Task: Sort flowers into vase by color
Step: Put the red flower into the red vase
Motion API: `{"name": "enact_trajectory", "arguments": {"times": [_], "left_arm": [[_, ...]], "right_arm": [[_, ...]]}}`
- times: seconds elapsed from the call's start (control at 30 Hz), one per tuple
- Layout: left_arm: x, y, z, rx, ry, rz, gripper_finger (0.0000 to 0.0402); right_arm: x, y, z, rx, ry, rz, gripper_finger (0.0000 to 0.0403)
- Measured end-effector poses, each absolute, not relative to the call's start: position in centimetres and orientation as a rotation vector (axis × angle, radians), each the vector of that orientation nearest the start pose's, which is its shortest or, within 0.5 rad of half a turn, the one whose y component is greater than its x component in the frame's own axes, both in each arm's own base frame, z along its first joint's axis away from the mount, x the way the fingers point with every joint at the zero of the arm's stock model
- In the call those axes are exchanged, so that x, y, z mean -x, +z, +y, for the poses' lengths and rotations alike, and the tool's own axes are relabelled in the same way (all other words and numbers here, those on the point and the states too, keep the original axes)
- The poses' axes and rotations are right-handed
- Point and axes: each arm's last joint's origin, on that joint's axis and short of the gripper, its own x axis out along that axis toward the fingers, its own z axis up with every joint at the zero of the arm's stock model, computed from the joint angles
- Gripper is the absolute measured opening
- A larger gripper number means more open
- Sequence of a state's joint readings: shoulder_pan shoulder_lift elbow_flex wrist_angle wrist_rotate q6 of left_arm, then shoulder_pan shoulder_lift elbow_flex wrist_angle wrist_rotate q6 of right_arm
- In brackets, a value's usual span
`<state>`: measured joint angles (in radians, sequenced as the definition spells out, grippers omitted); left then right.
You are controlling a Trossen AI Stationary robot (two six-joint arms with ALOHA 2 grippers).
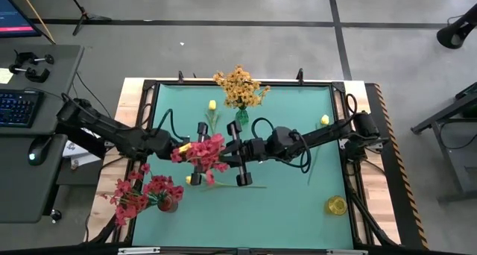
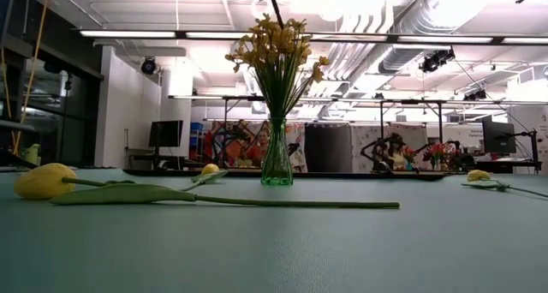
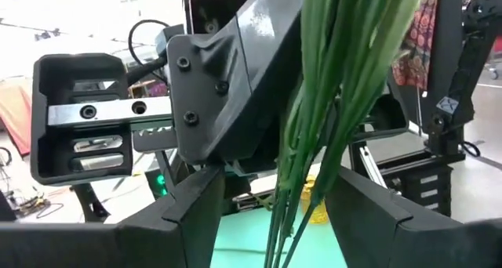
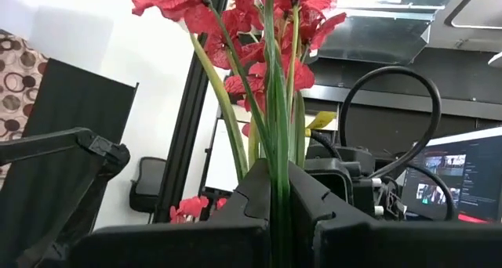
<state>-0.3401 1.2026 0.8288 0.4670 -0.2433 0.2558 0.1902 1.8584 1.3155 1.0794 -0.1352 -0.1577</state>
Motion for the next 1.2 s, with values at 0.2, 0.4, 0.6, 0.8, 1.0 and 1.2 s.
{"name": "enact_trajectory", "arguments": {"times": [0.2, 0.4, 0.6, 0.8, 1.0, 1.2], "left_arm": [[-25.6, 32.6, -8.2, -0.246, -0.033, -0.096, 0.0079], [-24.5, 33.0, -7.7, -0.284, 0.02, -0.045, 0.0008], [-20.5, 34.0, -7.3, -0.283, 0.116, 0.06, 0.0002], [-14.9, 35.6, -6.8, -0.214, 0.193, 0.068, 0.0001], [-11.3, 35.4, -6.4, -0.172, 0.259, 0.1, 0.0001], [-9.9, 34.4, -7.1, -0.197, 0.313, 0.143, 0.0]], "right_arm": [[-41.1, 33.0, 8.3, 0.135, 0.274, -0.547, 0.0], [-41.2, 32.9, 8.1, 0.087, 0.247, -0.521, 0.0011], [-40.5, 33.6, 8.0, 0.128, 0.174, -0.393, 0.0106], [-39.7, 33.7, 8.5, 0.193, 0.07, -0.216, 0.0217], [-39.0, 33.2, 9.4, 0.233, -0.005, -0.075, 0.0272], [-38.2, 32.2, 10.7, 0.296, -0.151, 0.084, 0.0274]]}}
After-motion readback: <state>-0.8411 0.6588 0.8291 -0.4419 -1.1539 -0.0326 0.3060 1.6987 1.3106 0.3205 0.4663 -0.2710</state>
